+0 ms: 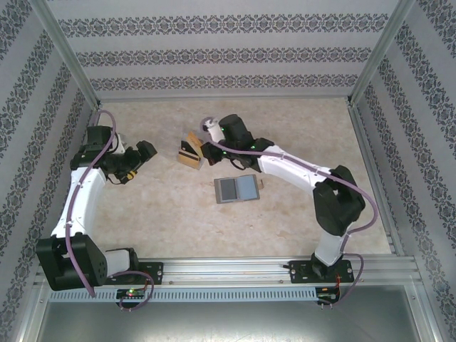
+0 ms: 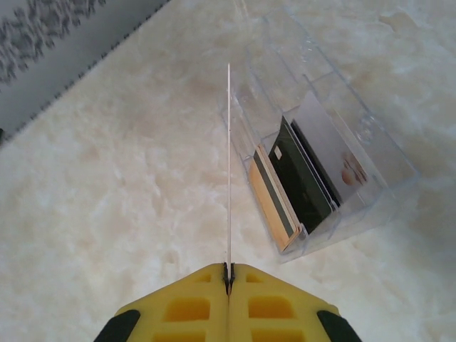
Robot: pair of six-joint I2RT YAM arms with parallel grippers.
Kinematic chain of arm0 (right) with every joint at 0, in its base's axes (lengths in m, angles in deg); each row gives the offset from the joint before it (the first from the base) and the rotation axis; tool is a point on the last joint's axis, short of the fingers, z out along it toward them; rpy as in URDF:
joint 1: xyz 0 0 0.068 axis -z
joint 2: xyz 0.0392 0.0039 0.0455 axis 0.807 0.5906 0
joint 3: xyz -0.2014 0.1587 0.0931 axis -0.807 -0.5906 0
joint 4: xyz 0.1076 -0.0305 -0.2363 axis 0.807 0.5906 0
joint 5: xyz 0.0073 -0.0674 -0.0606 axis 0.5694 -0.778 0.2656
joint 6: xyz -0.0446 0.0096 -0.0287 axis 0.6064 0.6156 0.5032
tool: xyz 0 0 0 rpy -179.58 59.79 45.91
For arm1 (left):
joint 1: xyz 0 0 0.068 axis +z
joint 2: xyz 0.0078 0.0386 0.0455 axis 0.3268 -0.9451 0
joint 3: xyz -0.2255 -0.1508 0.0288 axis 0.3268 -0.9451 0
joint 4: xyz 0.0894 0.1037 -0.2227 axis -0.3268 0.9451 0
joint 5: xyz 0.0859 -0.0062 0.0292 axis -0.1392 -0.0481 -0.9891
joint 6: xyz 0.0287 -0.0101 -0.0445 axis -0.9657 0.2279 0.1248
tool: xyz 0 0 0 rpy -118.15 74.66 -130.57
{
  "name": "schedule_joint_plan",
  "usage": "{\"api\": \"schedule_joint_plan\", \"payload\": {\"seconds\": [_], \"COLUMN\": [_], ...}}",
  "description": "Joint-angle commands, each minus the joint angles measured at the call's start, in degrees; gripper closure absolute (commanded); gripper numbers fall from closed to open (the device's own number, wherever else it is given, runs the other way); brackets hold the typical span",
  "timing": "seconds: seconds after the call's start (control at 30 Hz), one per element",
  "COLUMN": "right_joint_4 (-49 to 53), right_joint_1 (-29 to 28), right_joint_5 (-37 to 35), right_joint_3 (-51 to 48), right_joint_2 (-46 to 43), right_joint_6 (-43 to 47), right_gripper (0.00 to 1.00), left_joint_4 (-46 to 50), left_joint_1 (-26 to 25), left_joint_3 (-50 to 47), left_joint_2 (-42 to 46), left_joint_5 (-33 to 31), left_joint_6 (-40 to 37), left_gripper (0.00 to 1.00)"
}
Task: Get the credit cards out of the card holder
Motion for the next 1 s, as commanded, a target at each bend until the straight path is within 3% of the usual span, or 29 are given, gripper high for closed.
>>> {"api": "schedule_joint_plan", "payload": {"seconds": [0.0,0.17,0.43,0.97], "right_joint_4": [10.6,18.4,24.4,25.3], "right_joint_1": [-1.8,-3.4,-3.2,-2.0], "right_joint_5": [-5.5,-7.1,-7.9,-10.7], "right_joint_3": [7.5,16.6,26.7,33.1], "right_joint_2": [4.8,12.0,20.6,27.1], "right_joint_6": [14.8,22.8,27.3,28.7], "right_gripper": [1.0,1.0,1.0,1.0], "left_joint_4": [3.4,3.3,3.2,2.7], "left_joint_1": [0.4,0.5,0.6,0.6], "left_joint_3": [0.3,-0.4,-0.6,-1.0], "left_joint_2": [1.0,0.9,1.0,1.0], "left_joint_5": [-4.6,-4.7,-4.5,-3.1], "left_joint_6": [-5.1,-5.6,-5.9,-5.8], "left_gripper": [0.01,0.01,0.0,0.0]}}
